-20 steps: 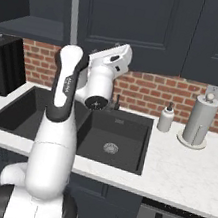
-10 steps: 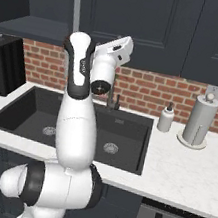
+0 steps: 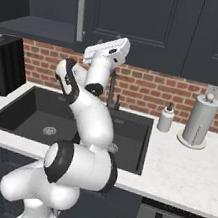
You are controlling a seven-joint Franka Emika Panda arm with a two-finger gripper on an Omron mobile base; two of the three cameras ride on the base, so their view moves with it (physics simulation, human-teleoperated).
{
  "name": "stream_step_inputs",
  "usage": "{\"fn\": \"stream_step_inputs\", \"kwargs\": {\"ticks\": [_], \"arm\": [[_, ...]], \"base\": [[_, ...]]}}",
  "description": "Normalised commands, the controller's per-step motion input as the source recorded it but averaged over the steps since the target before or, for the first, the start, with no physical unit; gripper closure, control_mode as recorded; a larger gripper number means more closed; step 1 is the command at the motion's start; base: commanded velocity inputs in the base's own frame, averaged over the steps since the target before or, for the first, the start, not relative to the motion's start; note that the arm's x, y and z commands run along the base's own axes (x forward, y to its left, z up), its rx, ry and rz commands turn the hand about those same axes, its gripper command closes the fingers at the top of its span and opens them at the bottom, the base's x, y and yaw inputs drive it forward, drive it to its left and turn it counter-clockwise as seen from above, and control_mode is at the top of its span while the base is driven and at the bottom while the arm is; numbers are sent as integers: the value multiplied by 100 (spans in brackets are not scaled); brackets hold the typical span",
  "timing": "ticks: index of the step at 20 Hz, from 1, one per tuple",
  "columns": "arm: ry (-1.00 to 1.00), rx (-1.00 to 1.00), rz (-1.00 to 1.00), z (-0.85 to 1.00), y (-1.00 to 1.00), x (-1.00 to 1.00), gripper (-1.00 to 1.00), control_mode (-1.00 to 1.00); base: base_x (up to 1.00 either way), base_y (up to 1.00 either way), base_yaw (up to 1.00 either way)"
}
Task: Pick the honey bottle and place it on the digital scale for weighing, and close the cabinet.
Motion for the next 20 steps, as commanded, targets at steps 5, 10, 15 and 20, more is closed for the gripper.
{"fn": "stream_step_inputs", "kwargs": {"ticks": [5,10,15,20], "arm": [[2,0,0,-6,0,23,-100,-100],[-17,0,0,69,0,-51,-100,-100],[-13,0,0,68,0,-51,-100,-100],[4,0,0,30,5,-97,-100,-100]], "base": [[0,0,0],[0,0,0],[0,0,0],[0,0,0]]}}
